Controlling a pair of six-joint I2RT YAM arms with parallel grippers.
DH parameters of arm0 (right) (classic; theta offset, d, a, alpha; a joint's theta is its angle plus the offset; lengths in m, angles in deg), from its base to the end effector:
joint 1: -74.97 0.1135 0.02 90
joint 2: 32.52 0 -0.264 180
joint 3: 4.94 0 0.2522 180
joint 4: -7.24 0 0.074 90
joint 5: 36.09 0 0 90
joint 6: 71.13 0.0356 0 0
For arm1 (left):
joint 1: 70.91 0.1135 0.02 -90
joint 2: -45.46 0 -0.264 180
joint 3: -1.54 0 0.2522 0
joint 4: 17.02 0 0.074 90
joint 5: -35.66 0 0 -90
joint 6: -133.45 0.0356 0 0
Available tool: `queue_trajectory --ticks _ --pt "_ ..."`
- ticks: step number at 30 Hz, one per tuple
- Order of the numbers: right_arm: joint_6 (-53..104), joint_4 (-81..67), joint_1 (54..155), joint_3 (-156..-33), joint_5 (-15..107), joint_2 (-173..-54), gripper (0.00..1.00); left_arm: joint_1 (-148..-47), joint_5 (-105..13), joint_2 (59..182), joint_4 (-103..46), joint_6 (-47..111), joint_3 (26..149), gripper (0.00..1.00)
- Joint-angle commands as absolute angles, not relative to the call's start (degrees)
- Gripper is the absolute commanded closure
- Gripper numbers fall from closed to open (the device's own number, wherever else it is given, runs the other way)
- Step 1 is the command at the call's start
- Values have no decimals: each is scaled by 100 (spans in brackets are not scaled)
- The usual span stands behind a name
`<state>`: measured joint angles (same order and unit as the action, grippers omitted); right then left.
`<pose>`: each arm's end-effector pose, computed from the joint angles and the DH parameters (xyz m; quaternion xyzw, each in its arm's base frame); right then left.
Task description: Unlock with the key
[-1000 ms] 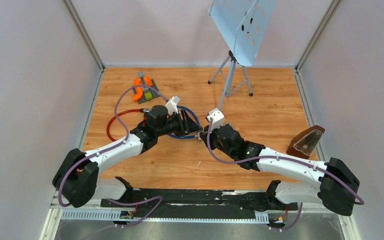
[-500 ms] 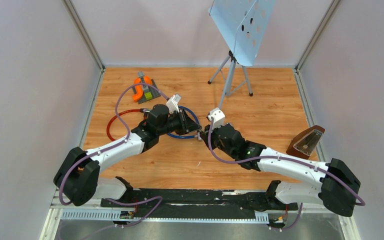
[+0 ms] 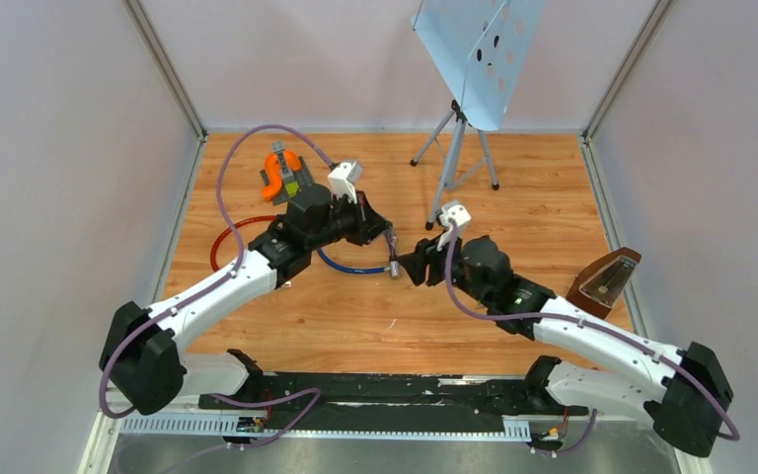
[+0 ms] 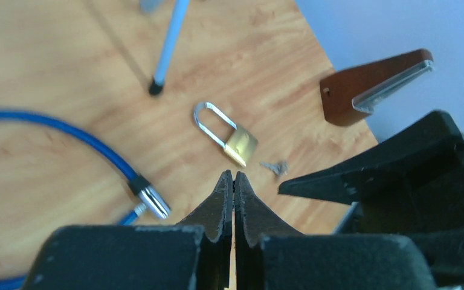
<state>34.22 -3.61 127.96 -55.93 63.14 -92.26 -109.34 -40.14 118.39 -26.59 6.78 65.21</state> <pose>0.1485 0.1874 0.2666 -0.2189 0.7859 0.2683 0.5123 0.2250 -0.1897 0.2903 0.0843 0.8058 -0.4316 0.3966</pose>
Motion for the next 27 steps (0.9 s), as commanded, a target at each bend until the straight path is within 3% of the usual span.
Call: queue_trajectory --ticks 1,7,15,27 --pt "3643 108 11984 -5667 4848 -8508 49 -10923 -4406 11499 -3045 2558 7355 100" --pt "3980 733 10642 -5995 2885 -8283 48 -10927 -3824 11566 -2655 3030 7944 100" --pt "5502 2308 9160 -6192 755 -8617 51 -10914 -3041 11933 -1528 1921 8073 100" --pt "6511 3619 8957 -5737 241 -8755 57 -10914 -2513 12045 -90 -580 7370 100"
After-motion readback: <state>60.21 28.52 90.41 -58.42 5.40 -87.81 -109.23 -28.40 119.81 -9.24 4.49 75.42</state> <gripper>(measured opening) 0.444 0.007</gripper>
